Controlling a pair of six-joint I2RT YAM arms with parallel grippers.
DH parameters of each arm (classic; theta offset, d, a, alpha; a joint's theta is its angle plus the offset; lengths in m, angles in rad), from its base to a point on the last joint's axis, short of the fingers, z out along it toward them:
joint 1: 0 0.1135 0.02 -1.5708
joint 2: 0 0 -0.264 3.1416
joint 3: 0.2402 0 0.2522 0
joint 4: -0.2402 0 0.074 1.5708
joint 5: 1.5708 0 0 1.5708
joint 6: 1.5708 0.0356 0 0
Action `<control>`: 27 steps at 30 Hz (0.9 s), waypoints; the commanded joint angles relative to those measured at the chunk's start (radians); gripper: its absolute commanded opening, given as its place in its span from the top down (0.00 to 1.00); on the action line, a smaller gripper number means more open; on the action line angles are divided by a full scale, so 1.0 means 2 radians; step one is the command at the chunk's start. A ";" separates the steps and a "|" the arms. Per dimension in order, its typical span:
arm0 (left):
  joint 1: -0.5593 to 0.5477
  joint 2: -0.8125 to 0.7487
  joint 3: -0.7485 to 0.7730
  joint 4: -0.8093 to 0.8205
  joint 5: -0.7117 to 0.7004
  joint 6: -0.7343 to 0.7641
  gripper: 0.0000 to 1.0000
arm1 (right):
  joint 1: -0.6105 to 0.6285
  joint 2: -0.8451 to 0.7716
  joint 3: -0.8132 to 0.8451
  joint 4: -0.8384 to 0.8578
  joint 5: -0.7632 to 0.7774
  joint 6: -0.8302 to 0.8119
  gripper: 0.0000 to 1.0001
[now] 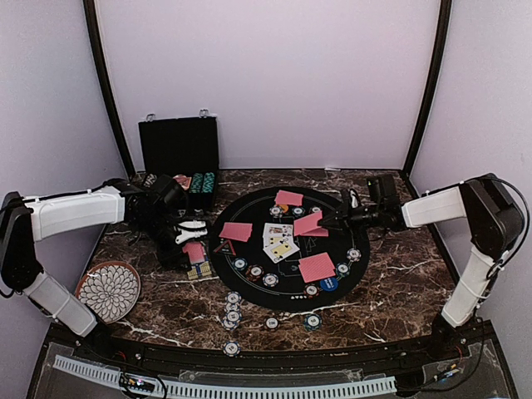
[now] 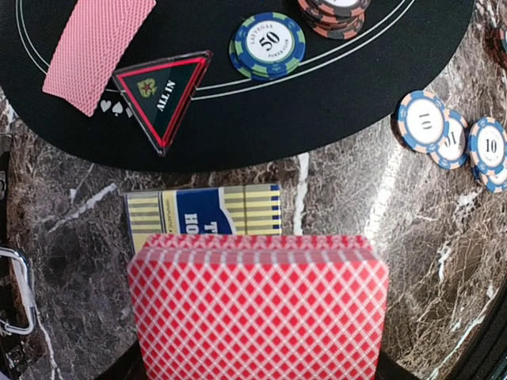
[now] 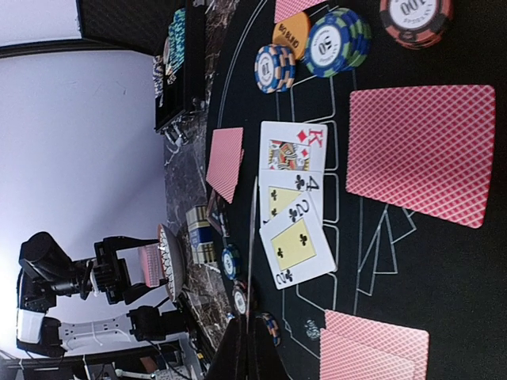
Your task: Distribute texas hold em gaming equipment
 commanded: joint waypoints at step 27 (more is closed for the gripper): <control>0.068 0.010 -0.070 0.092 0.011 0.029 1.00 | -0.022 0.002 0.006 -0.116 0.087 -0.108 0.91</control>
